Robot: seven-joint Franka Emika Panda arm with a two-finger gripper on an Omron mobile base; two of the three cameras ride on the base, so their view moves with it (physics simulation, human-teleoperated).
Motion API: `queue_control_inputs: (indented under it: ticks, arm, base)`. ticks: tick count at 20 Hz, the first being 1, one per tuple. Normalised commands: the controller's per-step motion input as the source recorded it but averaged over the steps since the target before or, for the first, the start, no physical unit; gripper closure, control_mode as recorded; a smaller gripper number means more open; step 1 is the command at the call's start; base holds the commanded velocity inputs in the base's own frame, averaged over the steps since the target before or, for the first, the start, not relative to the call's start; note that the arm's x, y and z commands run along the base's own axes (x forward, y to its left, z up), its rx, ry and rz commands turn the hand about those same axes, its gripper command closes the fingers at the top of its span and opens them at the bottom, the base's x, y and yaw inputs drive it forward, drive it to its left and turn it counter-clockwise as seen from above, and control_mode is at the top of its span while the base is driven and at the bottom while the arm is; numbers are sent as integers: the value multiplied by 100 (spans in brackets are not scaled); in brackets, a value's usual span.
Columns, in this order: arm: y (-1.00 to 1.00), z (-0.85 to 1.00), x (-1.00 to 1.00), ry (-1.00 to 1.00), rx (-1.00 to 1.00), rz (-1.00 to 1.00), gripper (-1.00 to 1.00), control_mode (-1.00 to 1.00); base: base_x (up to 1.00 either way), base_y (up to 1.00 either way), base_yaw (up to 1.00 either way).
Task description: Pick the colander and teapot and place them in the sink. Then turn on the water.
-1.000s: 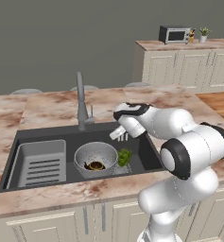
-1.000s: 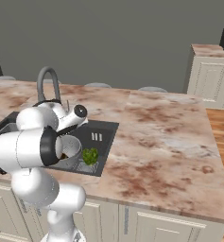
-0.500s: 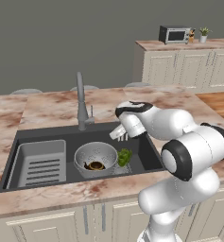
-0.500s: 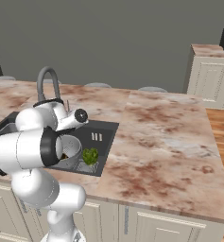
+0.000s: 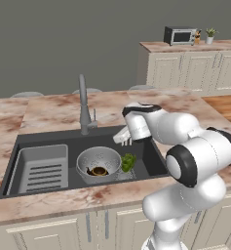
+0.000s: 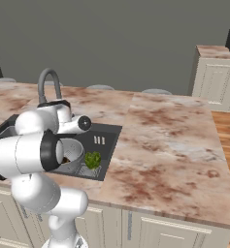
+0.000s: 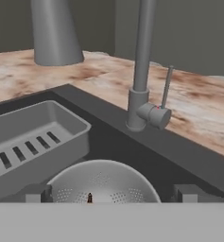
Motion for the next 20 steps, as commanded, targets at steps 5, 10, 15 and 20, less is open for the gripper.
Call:
queue_control_inputs:
  ticks: [5,10,15,20]
  arm:
    - [0,17,4,-4,5,-1,-100,-100]
    - [0,13,6,0,1,0,-100,-100]
    - [0,6,4,0,2,0,-100,-100]
    - [0,4,7,-3,0,0,-100,-100]
  base:
    - [0,0,0]
    - [0,0,0]
    - [0,0,0]
    - [0,0,0]
